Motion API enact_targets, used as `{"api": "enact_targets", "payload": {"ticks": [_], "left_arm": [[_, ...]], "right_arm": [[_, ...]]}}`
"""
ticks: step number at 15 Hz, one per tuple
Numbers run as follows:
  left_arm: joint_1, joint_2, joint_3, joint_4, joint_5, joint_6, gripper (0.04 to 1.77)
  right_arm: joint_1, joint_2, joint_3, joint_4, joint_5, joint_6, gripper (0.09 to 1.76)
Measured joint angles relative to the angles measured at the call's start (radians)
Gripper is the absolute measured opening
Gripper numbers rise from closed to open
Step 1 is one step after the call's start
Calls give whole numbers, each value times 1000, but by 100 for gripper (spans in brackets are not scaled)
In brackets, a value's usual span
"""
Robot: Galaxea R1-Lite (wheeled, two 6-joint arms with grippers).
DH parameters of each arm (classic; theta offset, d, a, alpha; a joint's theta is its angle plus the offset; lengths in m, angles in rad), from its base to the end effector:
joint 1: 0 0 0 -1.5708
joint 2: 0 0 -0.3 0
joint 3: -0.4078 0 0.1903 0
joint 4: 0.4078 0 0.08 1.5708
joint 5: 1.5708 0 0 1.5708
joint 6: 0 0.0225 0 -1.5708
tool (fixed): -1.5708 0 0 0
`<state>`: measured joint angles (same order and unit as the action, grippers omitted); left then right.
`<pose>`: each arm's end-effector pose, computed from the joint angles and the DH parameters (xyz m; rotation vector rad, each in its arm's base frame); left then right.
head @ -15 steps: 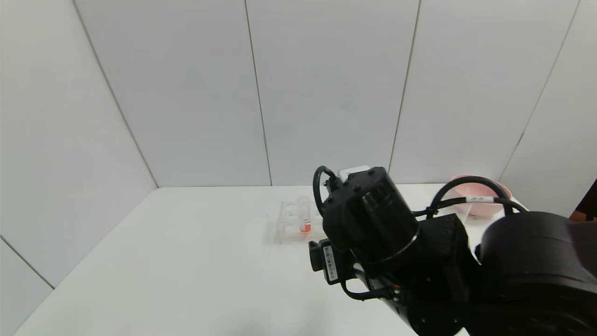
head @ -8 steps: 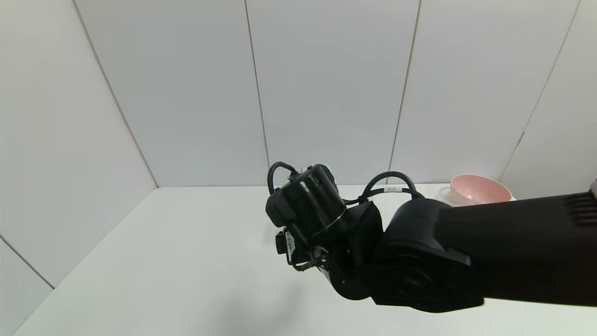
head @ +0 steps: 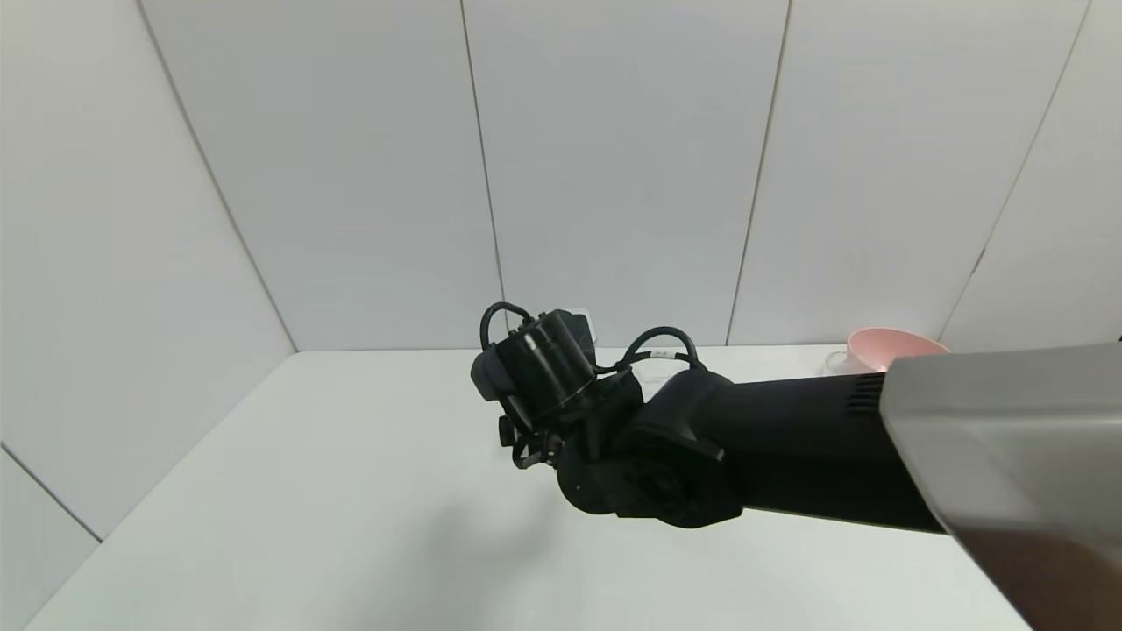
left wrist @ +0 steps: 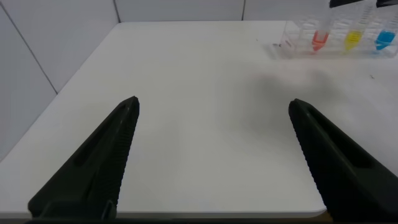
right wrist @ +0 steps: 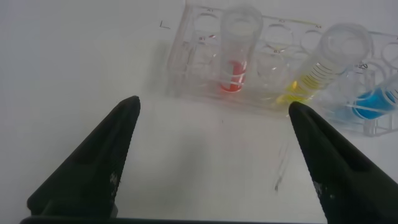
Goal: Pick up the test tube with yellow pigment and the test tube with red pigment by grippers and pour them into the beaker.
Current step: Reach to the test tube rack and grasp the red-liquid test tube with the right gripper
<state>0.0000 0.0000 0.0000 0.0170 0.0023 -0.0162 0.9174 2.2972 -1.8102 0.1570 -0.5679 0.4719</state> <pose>-0.0228 0.0001 0.0737 -0.0162 0.0170 0.0024 0.2942 0.3643 0.1498 0.0209 0.5380 0.2147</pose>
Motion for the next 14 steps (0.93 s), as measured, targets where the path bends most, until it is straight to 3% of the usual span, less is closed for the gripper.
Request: {"api": "enact_targets", "payload": {"ticks": [6,10,14], "left_arm": [[0,0,0,0,0,0,172],[0,0,0,0,0,0,172],[0,0,0,0,0,0,172]], "right_arm": [[-32,136,-162,-34,-40,-78,171],[-68,197,-174,-172,-61,-161,171],[-81,233,-175,-207,-61,-165,171]]}}
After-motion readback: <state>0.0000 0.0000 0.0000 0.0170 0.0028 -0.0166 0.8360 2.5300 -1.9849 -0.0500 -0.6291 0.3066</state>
